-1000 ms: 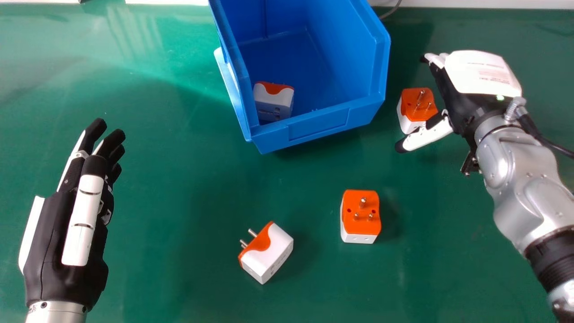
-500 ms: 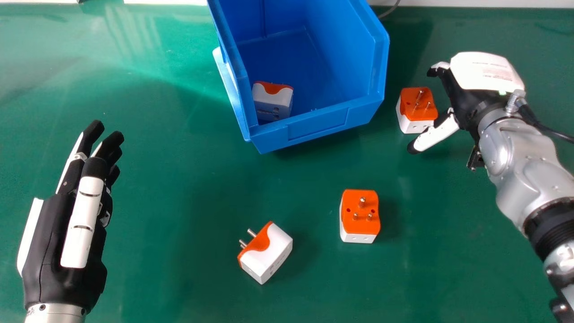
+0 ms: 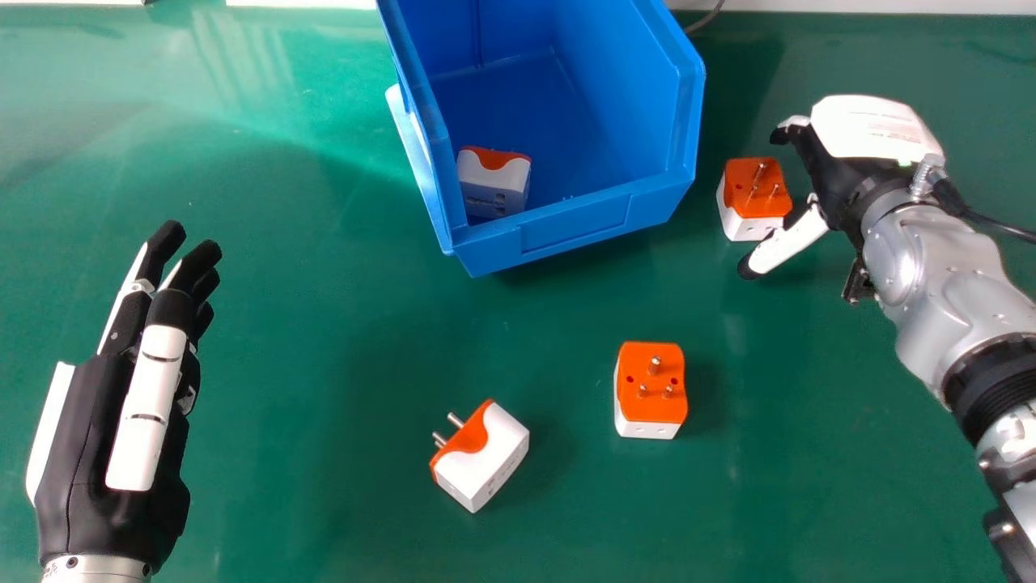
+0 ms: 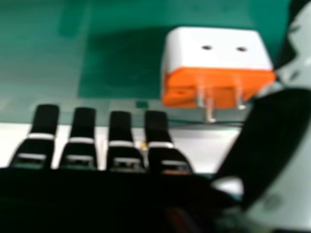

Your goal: Pick all objects and put in blue box

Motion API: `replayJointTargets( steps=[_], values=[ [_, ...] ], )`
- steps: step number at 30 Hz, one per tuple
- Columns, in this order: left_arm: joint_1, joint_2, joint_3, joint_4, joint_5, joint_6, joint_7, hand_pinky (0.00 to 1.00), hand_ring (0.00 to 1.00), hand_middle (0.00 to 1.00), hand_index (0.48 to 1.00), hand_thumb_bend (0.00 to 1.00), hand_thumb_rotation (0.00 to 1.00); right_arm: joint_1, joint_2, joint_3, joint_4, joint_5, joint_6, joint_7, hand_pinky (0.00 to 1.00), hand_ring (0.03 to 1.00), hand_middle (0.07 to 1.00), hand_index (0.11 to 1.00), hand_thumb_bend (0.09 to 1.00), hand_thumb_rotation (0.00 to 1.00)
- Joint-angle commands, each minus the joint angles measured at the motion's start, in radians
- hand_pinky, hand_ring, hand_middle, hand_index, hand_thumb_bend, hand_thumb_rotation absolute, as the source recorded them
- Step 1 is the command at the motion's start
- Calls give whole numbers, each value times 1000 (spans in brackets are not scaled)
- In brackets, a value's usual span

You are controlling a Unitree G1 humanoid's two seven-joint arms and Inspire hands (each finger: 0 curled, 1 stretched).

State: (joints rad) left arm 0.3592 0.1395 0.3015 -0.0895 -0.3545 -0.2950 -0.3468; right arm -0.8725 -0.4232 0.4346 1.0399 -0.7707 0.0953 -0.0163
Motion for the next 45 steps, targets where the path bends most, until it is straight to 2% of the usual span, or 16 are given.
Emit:
replayJointTargets(
  steps=[1,4,8,14,17,19,22,26,30,31,33,35,38,43,45],
  values=[
    [6,6,10,-19,-1,-16,-1,1000,960,924,942,606,769,-51,-4,2,0,6,-3,-18,792,852,866,824,861,288],
    [7,4,9,-22,-3,-11,4,1000,960,923,941,605,769,-50,0,-1,0,19,-3,-27,790,851,865,822,862,288],
    [11,3,7,-30,4,-5,12,1000,957,920,939,603,768,-48,3,9,-10,21,1,-26,783,844,860,817,865,281],
    [17,1,5,-34,-3,-6,11,1000,950,915,935,596,775,-54,11,25,-11,22,-2,-16,775,843,858,815,860,288],
    [21,-1,5,-42,4,-4,20,1000,949,915,933,596,773,-61,16,32,-4,23,0,-9,780,846,861,817,858,286],
    [24,-1,4,-45,4,-5,21,1000,948,914,933,598,771,-64,20,32,3,26,-1,-12,782,848,863,819,856,285],
    [26,6,4,-45,4,-6,15,1000,948,914,934,602,775,-65,22,32,13,30,-13,-26,781,844,865,817,854,278],
    [30,5,6,-50,2,-6,17,1000,950,918,937,603,779,-68,33,24,29,41,-7,-26,756,824,848,806,856,265],
    [35,7,8,-54,-4,-8,12,1000,949,918,936,604,778,-67,48,8,44,69,10,-38,751,820,845,805,857,258],
    [36,8,9,-56,-6,-8,11,999,948,917,935,605,777,-68,49,10,48,72,13,-40,712,789,818,789,861,244],
    [38,9,12,-57,-13,-7,7,999,948,917,935,605,777,-71,53,12,56,76,26,-37,712,789,818,789,861,244],
    [42,11,15,-58,-10,-9,7,999,951,919,936,607,775,-74,56,17,60,74,37,-29,588,676,724,747,846,199],
    [45,15,21,-58,-8,-10,3,1000,955,925,944,599,781,-75,56,24,66,70,40,-25,485,587,650,706,824,153],
    [49,23,30,-59,-16,-6,-10,1000,957,927,949,591,793,-77,62,28,78,72,43,-26,451,561,628,696,809,127],
    [48,27,36,-52,-16,-17,-21,1000,959,930,952,590,794,-82,65,35,90,67,45,-24,455,565,632,697,807,124]
  ],
)
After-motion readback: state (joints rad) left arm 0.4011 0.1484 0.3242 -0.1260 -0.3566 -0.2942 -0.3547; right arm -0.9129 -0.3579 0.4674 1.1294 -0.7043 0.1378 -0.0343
